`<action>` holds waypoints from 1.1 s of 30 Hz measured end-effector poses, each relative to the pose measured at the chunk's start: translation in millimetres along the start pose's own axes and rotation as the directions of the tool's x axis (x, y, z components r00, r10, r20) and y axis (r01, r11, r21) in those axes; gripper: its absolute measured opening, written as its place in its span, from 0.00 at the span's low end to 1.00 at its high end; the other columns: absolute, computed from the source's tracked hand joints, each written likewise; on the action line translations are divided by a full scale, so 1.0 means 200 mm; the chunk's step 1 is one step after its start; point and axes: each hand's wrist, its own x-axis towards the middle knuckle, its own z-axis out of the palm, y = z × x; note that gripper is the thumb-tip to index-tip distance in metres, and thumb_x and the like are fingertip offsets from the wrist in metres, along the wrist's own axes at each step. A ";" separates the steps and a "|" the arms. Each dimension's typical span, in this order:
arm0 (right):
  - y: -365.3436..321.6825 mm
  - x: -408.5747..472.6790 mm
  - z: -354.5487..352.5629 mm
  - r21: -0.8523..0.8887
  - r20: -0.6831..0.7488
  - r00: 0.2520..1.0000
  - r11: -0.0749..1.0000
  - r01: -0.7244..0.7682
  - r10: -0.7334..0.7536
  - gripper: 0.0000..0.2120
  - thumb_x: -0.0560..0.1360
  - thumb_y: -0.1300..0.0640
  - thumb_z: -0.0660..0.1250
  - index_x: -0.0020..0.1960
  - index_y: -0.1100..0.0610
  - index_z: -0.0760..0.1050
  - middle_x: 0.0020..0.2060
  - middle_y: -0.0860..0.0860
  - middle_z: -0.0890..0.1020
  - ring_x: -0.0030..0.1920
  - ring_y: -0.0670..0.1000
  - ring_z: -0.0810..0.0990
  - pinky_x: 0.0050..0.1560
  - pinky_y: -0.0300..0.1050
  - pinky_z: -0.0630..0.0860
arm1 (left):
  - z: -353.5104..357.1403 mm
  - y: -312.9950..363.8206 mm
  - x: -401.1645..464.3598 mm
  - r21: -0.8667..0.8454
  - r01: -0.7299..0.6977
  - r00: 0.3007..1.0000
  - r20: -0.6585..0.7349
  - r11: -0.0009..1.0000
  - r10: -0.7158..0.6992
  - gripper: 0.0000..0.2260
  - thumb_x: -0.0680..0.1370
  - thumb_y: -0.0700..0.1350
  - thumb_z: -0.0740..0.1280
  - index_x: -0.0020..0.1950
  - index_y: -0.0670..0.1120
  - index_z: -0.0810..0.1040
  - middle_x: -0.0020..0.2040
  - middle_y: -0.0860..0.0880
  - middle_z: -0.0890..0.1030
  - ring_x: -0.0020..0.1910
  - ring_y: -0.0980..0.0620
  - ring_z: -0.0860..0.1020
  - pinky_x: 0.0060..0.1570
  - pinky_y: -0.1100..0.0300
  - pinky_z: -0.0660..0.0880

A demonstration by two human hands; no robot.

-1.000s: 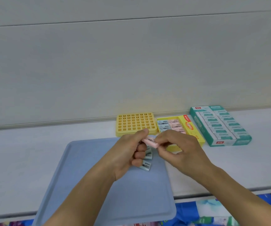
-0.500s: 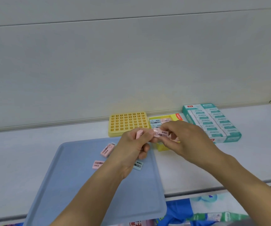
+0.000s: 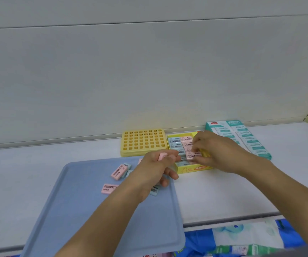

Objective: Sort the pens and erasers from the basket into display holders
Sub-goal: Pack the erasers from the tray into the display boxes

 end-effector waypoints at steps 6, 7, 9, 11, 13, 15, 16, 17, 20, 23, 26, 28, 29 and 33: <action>0.03 0.05 0.02 -0.030 -0.010 1.000 1.000 0.003 -0.003 0.09 0.75 0.43 0.67 0.51 0.44 0.81 0.55 0.42 0.74 0.51 0.44 0.72 0.41 0.42 0.70 | -0.02 -0.01 0.02 -0.066 0.030 1.000 0.000 0.997 -0.030 0.10 0.82 0.45 0.63 0.62 0.47 0.78 0.55 0.53 0.84 0.36 0.54 0.80 0.29 0.62 0.72; 0.03 0.05 0.02 -0.034 -0.010 1.000 0.999 -0.012 0.011 0.09 0.75 0.43 0.67 0.52 0.44 0.81 0.55 0.41 0.74 0.52 0.44 0.72 0.41 0.42 0.71 | -0.02 -0.01 0.02 -0.099 0.040 0.999 -0.006 0.994 -0.041 0.11 0.81 0.46 0.64 0.62 0.47 0.78 0.54 0.52 0.84 0.35 0.54 0.80 0.29 0.62 0.72; 0.03 0.04 0.03 -0.030 -0.008 0.998 0.998 -0.059 0.058 0.11 0.74 0.42 0.68 0.54 0.44 0.81 0.55 0.41 0.74 0.53 0.44 0.73 0.46 0.45 0.75 | -0.02 0.00 0.01 -0.285 0.068 0.997 0.001 0.956 -0.071 0.14 0.80 0.49 0.64 0.62 0.44 0.77 0.54 0.47 0.85 0.34 0.52 0.80 0.28 0.62 0.72; 0.00 0.02 0.03 0.109 -0.122 0.988 0.991 -0.081 0.094 0.11 0.74 0.43 0.68 0.54 0.45 0.80 0.52 0.42 0.75 0.51 0.45 0.74 0.48 0.48 0.75 | -0.02 0.03 0.01 -0.538 0.109 0.994 0.052 0.836 -0.096 0.21 0.80 0.57 0.61 0.62 0.41 0.76 0.54 0.42 0.84 0.35 0.49 0.81 0.30 0.60 0.75; -0.08 0.01 0.01 0.438 -0.329 0.933 0.899 0.013 0.147 0.09 0.72 0.42 0.68 0.46 0.46 0.81 0.42 0.42 0.77 0.43 0.44 0.76 0.44 0.46 0.74 | -0.02 0.05 0.00 -0.653 0.119 0.993 0.070 0.748 -0.097 0.28 0.80 0.62 0.57 0.63 0.39 0.76 0.54 0.39 0.83 0.40 0.46 0.81 0.35 0.58 0.78; -0.19 0.01 -0.02 0.687 -0.350 0.910 0.722 0.089 0.221 0.11 0.69 0.39 0.68 0.43 0.46 0.80 0.35 0.43 0.78 0.36 0.44 0.75 0.38 0.40 0.73 | 0.00 0.06 0.01 -0.666 0.101 0.995 0.070 0.739 -0.072 0.33 0.79 0.65 0.54 0.65 0.37 0.74 0.55 0.39 0.81 0.48 0.45 0.81 0.44 0.56 0.78; -0.23 0.02 -0.02 0.743 -0.301 0.926 0.665 0.078 0.227 0.12 0.68 0.38 0.69 0.44 0.45 0.79 0.34 0.44 0.78 0.34 0.43 0.75 0.36 0.37 0.73 | 0.01 0.06 0.02 -0.658 0.090 0.995 0.084 0.748 -0.045 0.35 0.79 0.66 0.52 0.66 0.36 0.73 0.57 0.39 0.81 0.53 0.46 0.81 0.50 0.56 0.78; -0.26 0.03 -0.02 0.750 -0.245 0.947 0.659 0.051 0.206 0.12 0.68 0.40 0.71 0.47 0.45 0.79 0.33 0.43 0.78 0.33 0.42 0.75 0.35 0.35 0.72 | 0.03 0.07 0.02 -0.652 0.077 0.994 0.104 0.755 -0.012 0.37 0.79 0.66 0.51 0.65 0.34 0.74 0.59 0.38 0.81 0.56 0.46 0.81 0.53 0.56 0.79; -0.29 0.05 0.01 0.695 -0.155 0.976 0.719 -0.005 0.156 0.12 0.70 0.52 0.76 0.52 0.47 0.79 0.34 0.41 0.79 0.34 0.39 0.75 0.36 0.31 0.71 | 0.05 0.09 0.02 -0.664 0.064 0.986 0.158 0.745 0.056 0.38 0.78 0.67 0.52 0.61 0.32 0.76 0.57 0.37 0.82 0.56 0.46 0.82 0.52 0.59 0.80; -0.27 0.04 0.00 0.837 -0.147 0.967 0.546 0.011 0.206 0.11 0.72 0.65 0.72 0.50 0.51 0.80 0.37 0.47 0.83 0.36 0.42 0.79 0.37 0.34 0.75 | 0.05 0.09 0.02 -0.669 0.044 0.984 0.155 0.742 0.081 0.32 0.80 0.63 0.54 0.62 0.34 0.76 0.59 0.38 0.81 0.59 0.46 0.81 0.59 0.57 0.77; -0.23 0.02 -0.01 0.951 -0.090 0.948 0.308 -0.009 0.306 0.09 0.76 0.67 0.68 0.49 0.54 0.79 0.38 0.51 0.85 0.38 0.51 0.84 0.38 0.44 0.82 | 0.03 0.05 0.04 -0.504 -0.039 0.996 0.051 0.863 0.075 0.17 0.81 0.49 0.62 0.60 0.38 0.79 0.57 0.41 0.83 0.58 0.47 0.81 0.60 0.56 0.77; -0.21 0.01 -0.02 0.964 -0.055 0.942 0.265 -0.037 0.331 0.08 0.76 0.66 0.67 0.49 0.54 0.78 0.38 0.53 0.85 0.37 0.52 0.84 0.40 0.47 0.83 | 0.02 0.04 0.06 -0.381 -0.076 0.997 -0.030 0.922 0.070 0.08 0.79 0.41 0.66 0.56 0.40 0.81 0.51 0.43 0.85 0.50 0.50 0.84 0.51 0.61 0.80; -0.21 0.01 -0.02 0.963 -0.046 0.943 0.266 -0.046 0.329 0.08 0.76 0.67 0.67 0.50 0.55 0.79 0.38 0.53 0.85 0.37 0.52 0.84 0.41 0.47 0.83 | 0.02 0.03 0.06 -0.349 -0.081 0.996 -0.061 0.934 0.064 0.07 0.78 0.38 0.67 0.54 0.41 0.81 0.48 0.44 0.86 0.45 0.51 0.84 0.46 0.63 0.80; -0.18 -0.01 -0.03 0.968 -0.056 0.943 0.249 -0.030 0.329 0.10 0.75 0.66 0.70 0.52 0.54 0.79 0.39 0.54 0.85 0.38 0.51 0.84 0.40 0.45 0.83 | 0.01 0.05 0.08 -0.348 -0.096 0.992 -0.109 0.933 0.061 0.05 0.77 0.36 0.69 0.51 0.40 0.81 0.45 0.42 0.86 0.41 0.49 0.84 0.42 0.63 0.80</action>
